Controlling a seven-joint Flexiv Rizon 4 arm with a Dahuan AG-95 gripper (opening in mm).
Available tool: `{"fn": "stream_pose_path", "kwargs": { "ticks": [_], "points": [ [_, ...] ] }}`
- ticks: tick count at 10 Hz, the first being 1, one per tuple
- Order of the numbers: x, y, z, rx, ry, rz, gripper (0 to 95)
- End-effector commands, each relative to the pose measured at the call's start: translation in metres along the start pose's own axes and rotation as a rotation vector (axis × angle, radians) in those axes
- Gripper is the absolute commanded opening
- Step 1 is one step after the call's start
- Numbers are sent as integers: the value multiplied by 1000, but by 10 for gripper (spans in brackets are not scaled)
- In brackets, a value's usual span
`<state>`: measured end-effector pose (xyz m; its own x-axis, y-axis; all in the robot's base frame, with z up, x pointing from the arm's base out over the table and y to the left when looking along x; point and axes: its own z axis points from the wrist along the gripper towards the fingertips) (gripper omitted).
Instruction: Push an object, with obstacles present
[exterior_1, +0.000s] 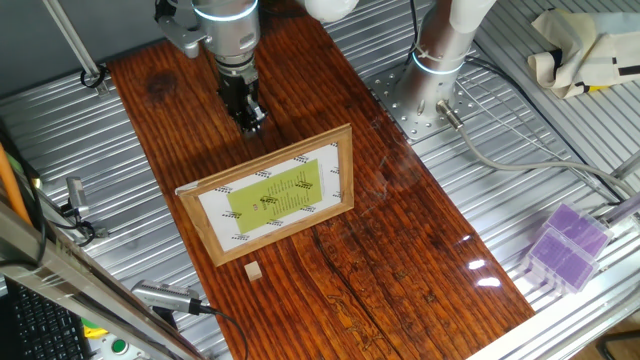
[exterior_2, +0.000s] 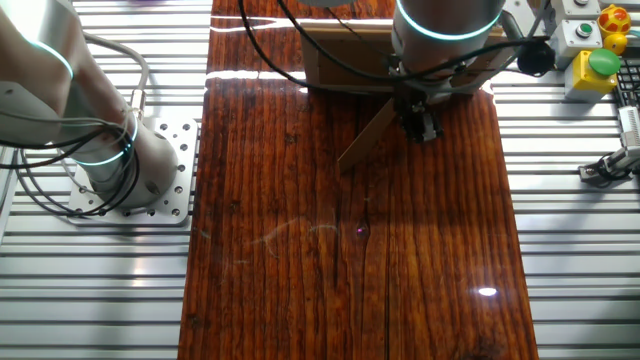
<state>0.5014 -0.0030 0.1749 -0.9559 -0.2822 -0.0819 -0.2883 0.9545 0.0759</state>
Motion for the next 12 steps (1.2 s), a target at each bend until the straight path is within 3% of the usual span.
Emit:
{"fn": "stream_pose_path", "kwargs": {
  "ticks": [1,2,3,4,5,6,7,10,12],
  "points": [
    [-7,-6,-46,-15,23,-19,0],
    [-14,-1,-82,-19,46,-10,0],
    [-24,17,-128,-18,72,29,0],
    [-32,40,-154,-18,85,64,0],
    [-40,59,-169,-18,94,88,0],
    [-49,78,-179,-18,102,108,0],
    [-69,90,-185,-20,111,113,0],
    [-112,117,-195,-18,153,156,0],
    [-125,128,-199,-5,162,170,0]
  ]
}}
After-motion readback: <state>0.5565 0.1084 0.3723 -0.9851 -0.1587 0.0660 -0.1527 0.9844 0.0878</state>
